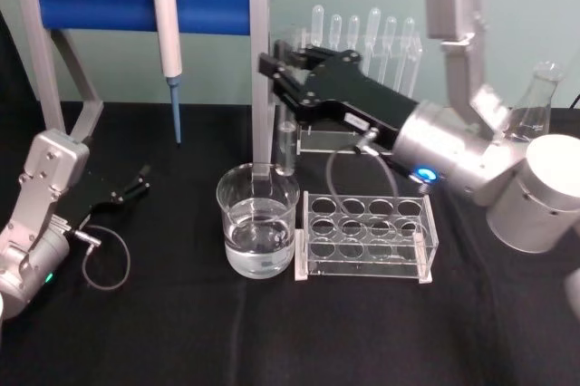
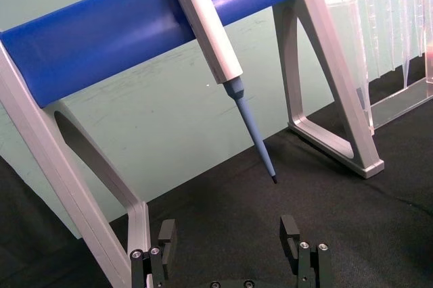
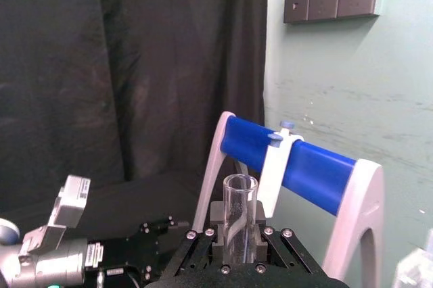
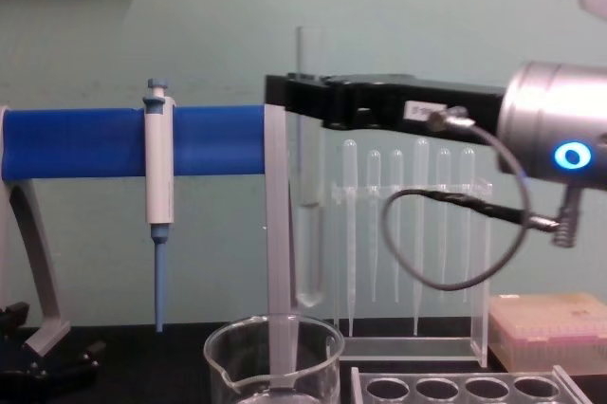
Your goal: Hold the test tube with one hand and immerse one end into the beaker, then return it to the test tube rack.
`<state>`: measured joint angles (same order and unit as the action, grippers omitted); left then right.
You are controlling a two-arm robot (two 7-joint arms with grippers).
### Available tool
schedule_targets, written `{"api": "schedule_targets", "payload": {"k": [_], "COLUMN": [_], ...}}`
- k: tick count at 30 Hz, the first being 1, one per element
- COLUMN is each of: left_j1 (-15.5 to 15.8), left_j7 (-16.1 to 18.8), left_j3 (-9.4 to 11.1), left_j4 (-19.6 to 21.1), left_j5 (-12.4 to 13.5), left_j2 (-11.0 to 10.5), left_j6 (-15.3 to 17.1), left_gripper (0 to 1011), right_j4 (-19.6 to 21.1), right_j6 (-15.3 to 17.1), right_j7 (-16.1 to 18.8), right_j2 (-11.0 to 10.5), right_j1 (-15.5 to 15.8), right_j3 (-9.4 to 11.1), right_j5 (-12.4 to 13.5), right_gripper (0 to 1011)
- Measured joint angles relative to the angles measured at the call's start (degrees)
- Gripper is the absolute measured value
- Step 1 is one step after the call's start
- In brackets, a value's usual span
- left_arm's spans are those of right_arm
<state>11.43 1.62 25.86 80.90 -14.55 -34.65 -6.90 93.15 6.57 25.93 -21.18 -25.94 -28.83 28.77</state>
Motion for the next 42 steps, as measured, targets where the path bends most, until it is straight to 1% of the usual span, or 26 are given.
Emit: {"api": "schedule_targets", "payload": {"k": [2,3,8,11,12,15,18,25,31,36,42], "left_j1": [0.0,0.0,0.0,0.0,0.0,0.0,0.0,0.0,0.0,0.0,0.0], "left_j7": [0.0,0.0,0.0,0.0,0.0,0.0,0.0,0.0,0.0,0.0,0.0], "left_j3": [0.0,0.0,0.0,0.0,0.0,0.0,0.0,0.0,0.0,0.0,0.0], "left_j4": [0.0,0.0,0.0,0.0,0.0,0.0,0.0,0.0,0.0,0.0,0.0], "left_j5": [0.0,0.0,0.0,0.0,0.0,0.0,0.0,0.0,0.0,0.0,0.0], "left_j2": [0.0,0.0,0.0,0.0,0.0,0.0,0.0,0.0,0.0,0.0,0.0], "left_j6": [0.0,0.0,0.0,0.0,0.0,0.0,0.0,0.0,0.0,0.0,0.0], "left_gripper": [1000,1000,1000,1000,1000,1000,1000,1000,1000,1000,1000], "right_j4": [-1.4,-2.9,-6.8,-9.9,-9.9,-12.4,-13.6,-15.6,-16.2,-16.0,-14.4], "right_j6": [-0.8,-1.7,-4.3,-6.8,-6.8,-8.7,-9.9,-12.0,-12.7,-12.7,-12.5], "right_j7": [0.2,0.4,1.2,2.0,2.0,2.8,3.1,3.3,3.1,2.4,1.6], "right_j2": [0.9,1.8,3.7,4.8,4.8,5.6,6.0,6.7,7.3,7.5,7.4], "right_j1": [-0.5,-1.0,-1.6,-1.7,-1.7,-1.4,-0.9,0.1,1.5,2.8,4.8], "right_j3": [-0.5,-0.9,-2.0,-2.8,-2.8,-3.4,-3.8,-4.1,-3.9,-3.4,-2.6], "right_j5": [-0.1,-0.2,-0.9,-1.7,-1.7,-2.6,-3.6,-5.7,-7.0,-7.6,-8.0], "right_gripper": [224,224,224,224,224,224,224,224,224,224,224]}}
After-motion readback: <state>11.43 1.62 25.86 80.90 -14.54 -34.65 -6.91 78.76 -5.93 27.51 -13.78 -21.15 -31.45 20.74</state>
